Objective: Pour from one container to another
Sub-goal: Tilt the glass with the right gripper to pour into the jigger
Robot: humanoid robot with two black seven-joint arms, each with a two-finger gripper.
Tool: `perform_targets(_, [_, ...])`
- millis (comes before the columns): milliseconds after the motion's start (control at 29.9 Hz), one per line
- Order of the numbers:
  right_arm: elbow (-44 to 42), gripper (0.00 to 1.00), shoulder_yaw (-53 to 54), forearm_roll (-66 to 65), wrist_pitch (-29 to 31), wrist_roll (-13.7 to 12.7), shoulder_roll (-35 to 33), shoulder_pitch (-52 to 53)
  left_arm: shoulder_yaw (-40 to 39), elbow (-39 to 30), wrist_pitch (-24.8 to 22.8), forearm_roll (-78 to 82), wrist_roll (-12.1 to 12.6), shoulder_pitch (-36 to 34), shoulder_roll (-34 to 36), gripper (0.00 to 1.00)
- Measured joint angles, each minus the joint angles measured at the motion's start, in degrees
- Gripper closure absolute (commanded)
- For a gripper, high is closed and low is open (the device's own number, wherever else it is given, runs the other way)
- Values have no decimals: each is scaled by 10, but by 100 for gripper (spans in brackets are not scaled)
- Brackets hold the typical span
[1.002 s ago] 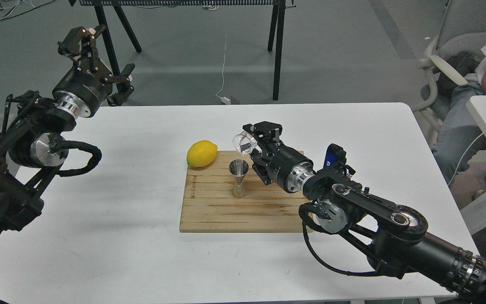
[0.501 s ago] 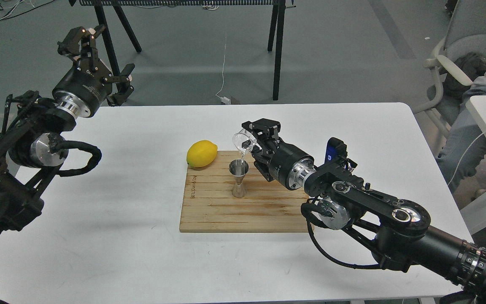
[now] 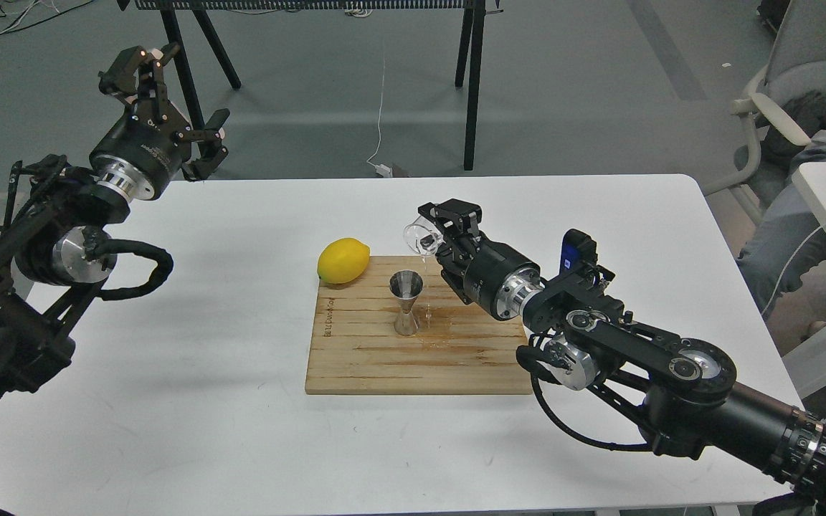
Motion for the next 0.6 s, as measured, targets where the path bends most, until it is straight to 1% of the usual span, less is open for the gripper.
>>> perform_targets(601, [-3,59,-42,-29,-9,3,2,30,-1,1,0,1,0,2,-1,0])
